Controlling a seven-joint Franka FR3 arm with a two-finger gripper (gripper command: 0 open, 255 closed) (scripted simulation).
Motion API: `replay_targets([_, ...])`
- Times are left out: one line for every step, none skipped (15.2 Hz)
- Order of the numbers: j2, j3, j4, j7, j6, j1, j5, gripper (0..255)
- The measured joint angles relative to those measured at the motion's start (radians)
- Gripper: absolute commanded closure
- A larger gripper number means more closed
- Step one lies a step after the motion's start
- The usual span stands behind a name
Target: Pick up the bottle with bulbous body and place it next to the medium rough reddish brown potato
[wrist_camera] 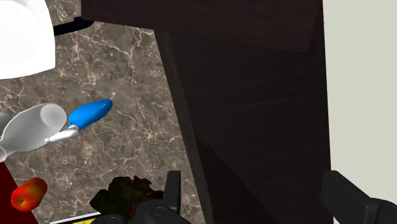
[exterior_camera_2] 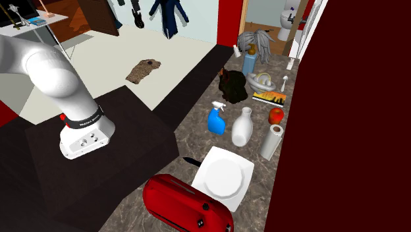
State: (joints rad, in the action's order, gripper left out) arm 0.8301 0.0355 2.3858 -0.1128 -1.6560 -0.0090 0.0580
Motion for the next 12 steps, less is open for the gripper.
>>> replay_targets([0.0,0.0,0.0,0.0,0.0,0.0,0.0,0])
replay_targets([-0.004,-0.007,0.008,-0.007,-0.011,-0.003,-0.005,0])
replay_targets([-0.014,-0.015,0.019,-0.016,-0.032,-0.007,-0.01,0])
replay_targets([-0.022,-0.029,0.033,-0.03,-0.052,-0.014,-0.019,0])
replay_targets([-0.039,-0.044,0.049,-0.046,-0.083,-0.021,-0.028,0])
replay_targets([-0.056,-0.057,0.049,-0.059,-0.099,-0.027,-0.036,0])
replay_targets([-0.07,-0.075,0.064,-0.077,-0.127,-0.035,-0.047,0])
replay_targets([-0.088,-0.089,0.07,-0.092,-0.15,-0.042,-0.055,0])
replay_targets([-0.109,-0.102,0.075,-0.105,-0.176,-0.047,-0.063,0])
replay_targets([-0.135,-0.115,0.076,-0.117,-0.201,-0.053,-0.069,0])
replay_targets([-0.159,-0.13,0.087,-0.132,-0.235,-0.059,-0.076,0])
replay_targets([-0.185,-0.146,0.086,-0.148,-0.26,-0.066,-0.084,0])
